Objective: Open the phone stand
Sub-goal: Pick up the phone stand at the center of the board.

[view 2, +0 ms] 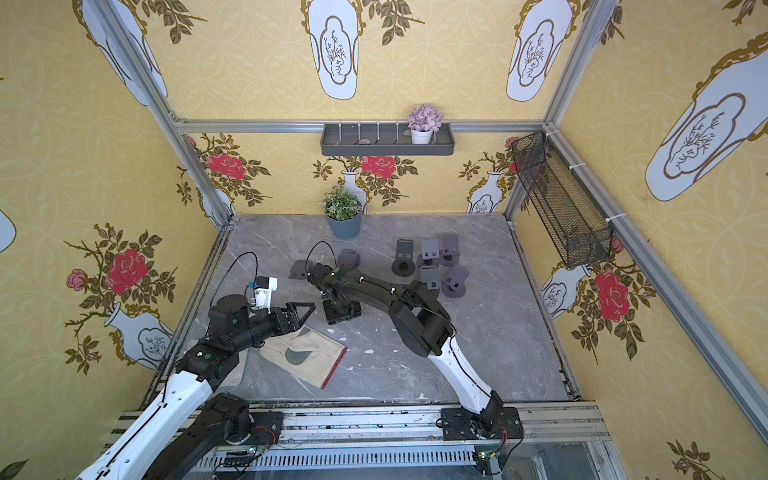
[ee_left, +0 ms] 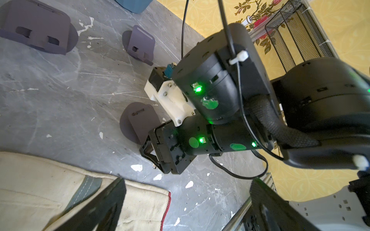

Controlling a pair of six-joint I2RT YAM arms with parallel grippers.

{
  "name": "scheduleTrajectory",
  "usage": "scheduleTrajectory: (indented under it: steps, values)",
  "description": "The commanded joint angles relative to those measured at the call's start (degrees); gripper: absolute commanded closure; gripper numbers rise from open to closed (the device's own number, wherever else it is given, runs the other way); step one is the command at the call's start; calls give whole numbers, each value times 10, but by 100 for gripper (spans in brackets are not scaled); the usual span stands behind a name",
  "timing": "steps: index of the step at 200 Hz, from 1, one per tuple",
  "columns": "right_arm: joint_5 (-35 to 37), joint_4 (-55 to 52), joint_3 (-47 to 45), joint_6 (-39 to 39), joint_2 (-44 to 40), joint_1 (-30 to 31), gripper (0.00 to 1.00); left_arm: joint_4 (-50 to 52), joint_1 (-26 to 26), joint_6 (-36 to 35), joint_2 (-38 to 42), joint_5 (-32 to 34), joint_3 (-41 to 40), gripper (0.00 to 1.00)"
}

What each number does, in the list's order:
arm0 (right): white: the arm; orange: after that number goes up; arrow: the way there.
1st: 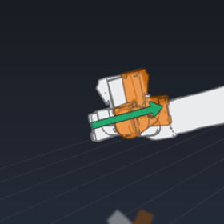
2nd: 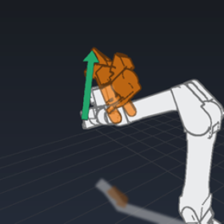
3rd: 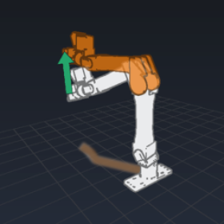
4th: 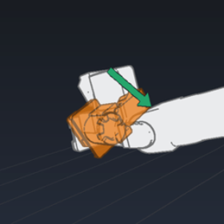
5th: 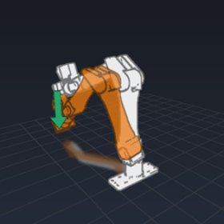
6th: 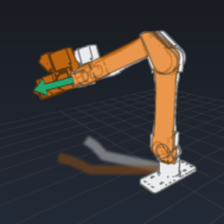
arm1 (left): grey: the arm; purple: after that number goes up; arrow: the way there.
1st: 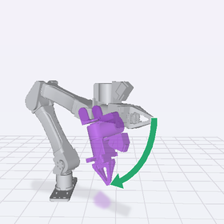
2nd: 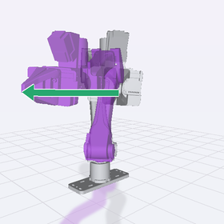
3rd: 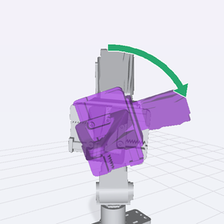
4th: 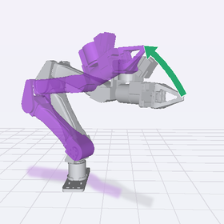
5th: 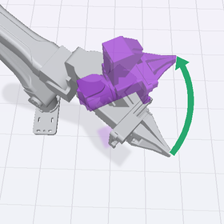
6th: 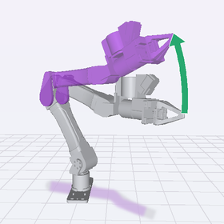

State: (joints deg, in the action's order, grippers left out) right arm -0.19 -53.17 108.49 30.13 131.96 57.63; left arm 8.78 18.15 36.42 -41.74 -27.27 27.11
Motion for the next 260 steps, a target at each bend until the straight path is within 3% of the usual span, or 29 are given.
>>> scheduleTrajectory:
  steps: [1,111,150,187,260]
  values:
    - [3,7,-11,-9,-23,-8,49,-33,0,-6,-18,-7,5,1]
    - [-36,81,-120,-35,-154,-71,48,-183,4,-8,-207,-39,30,2]
    - [-55,118,-164,-44,-201,-94,47,-234,6,-7,-297,-64,60,16]
    - [-66,138,-185,-57,-227,-99,47,-284,6,7,-383,-109,95,51]
    - [-75,154,-203,-62,-262,-98,47,-433,6,91,-492,-162,109,56]
